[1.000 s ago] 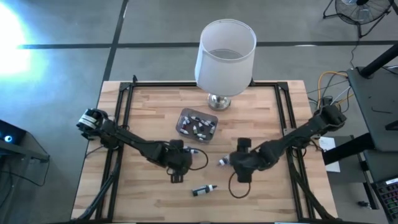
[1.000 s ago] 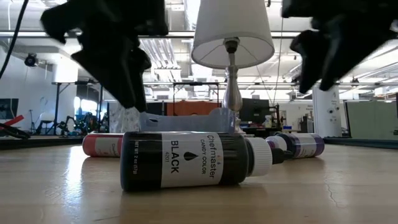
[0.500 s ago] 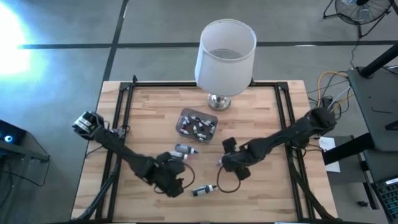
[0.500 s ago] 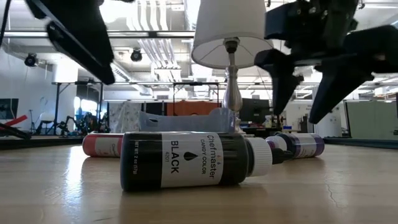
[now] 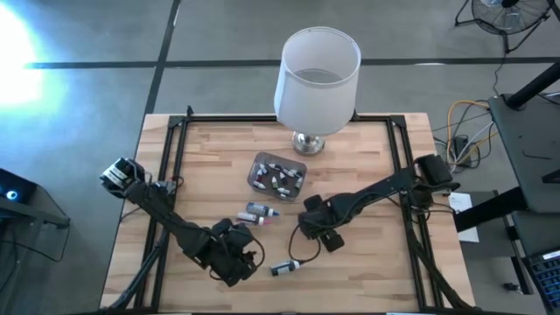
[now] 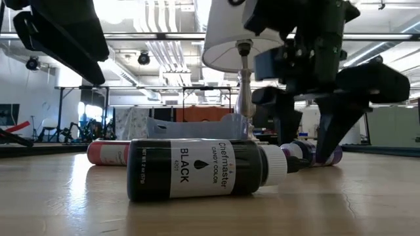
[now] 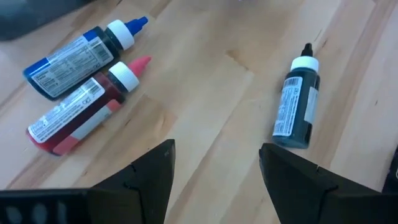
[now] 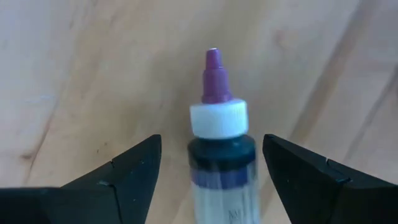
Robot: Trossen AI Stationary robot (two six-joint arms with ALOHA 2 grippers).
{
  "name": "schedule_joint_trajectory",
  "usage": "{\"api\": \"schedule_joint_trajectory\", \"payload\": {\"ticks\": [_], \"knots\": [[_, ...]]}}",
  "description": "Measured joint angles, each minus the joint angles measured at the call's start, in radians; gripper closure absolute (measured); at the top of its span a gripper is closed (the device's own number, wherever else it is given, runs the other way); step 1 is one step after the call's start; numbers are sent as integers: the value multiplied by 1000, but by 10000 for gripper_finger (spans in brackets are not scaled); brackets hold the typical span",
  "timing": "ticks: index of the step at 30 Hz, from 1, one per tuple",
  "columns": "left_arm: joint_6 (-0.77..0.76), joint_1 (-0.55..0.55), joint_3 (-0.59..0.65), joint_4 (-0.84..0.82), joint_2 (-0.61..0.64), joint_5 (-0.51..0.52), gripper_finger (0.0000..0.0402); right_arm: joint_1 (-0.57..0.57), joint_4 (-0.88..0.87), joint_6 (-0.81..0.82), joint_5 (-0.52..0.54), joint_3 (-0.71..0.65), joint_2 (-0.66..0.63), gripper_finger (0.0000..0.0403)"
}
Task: Pick & Place food coloring
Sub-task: Put the large violet food coloring into the black bin
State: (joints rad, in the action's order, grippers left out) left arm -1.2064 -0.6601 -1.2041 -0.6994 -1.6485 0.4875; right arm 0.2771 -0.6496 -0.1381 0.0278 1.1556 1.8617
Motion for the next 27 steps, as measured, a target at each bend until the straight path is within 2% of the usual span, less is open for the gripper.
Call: {"api": "schedule_joint_trajectory", "payload": {"ticks": [17, 20, 27], "knots": [[-28, 1, 15, -1, 0, 41, 191, -6, -39, 5, -5, 34, 42, 161], [-38, 1, 15, -1, 0, 49, 191, -5, -39, 19, -11, 39, 54, 184], [-50, 1, 15, -4, 0, 54, 191, -6, 10, 68, 6, 62, 45, 272]]}}
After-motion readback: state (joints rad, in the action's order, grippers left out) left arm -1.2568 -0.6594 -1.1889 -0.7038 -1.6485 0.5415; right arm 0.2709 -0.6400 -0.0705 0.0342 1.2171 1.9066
